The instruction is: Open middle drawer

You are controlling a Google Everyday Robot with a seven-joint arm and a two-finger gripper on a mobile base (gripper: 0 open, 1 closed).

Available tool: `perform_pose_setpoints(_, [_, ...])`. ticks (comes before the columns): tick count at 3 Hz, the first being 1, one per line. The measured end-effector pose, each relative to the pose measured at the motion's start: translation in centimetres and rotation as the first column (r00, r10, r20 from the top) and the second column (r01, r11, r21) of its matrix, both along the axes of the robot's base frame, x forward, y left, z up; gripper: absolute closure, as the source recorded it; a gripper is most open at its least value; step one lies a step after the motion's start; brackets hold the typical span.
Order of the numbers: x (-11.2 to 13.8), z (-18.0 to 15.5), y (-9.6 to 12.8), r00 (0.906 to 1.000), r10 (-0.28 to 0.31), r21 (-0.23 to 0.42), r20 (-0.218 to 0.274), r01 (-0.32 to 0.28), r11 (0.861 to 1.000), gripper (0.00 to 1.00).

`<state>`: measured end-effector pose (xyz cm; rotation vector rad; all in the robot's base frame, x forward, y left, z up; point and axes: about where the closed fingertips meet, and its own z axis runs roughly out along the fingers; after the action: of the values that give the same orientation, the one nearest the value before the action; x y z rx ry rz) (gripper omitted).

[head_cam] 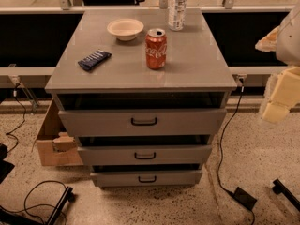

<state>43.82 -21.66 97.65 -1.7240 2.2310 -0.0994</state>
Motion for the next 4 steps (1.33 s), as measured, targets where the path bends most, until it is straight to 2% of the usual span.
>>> perform_pose_setpoints(1, [0.0, 0.0, 0.0, 1.0000, 0.000, 0.000, 0.000, 0.000, 1.000, 0.00])
perform_pose_setpoints(2, [0.3, -0.7, 0.2, 0.9996, -0.026, -0.066, -0.010, 0.025, 0.998, 0.00])
perform_pose_setpoints(3, [0.3, -4.6, 0.6, 0.9966, -0.072, -0.142, -0.040, 0.065, 0.988, 0.00])
perform_pose_setpoints(4, [-0.3, -10.3, 0.9, 0.9903, -0.112, -0.164, -0.082, 0.097, 0.982, 0.00])
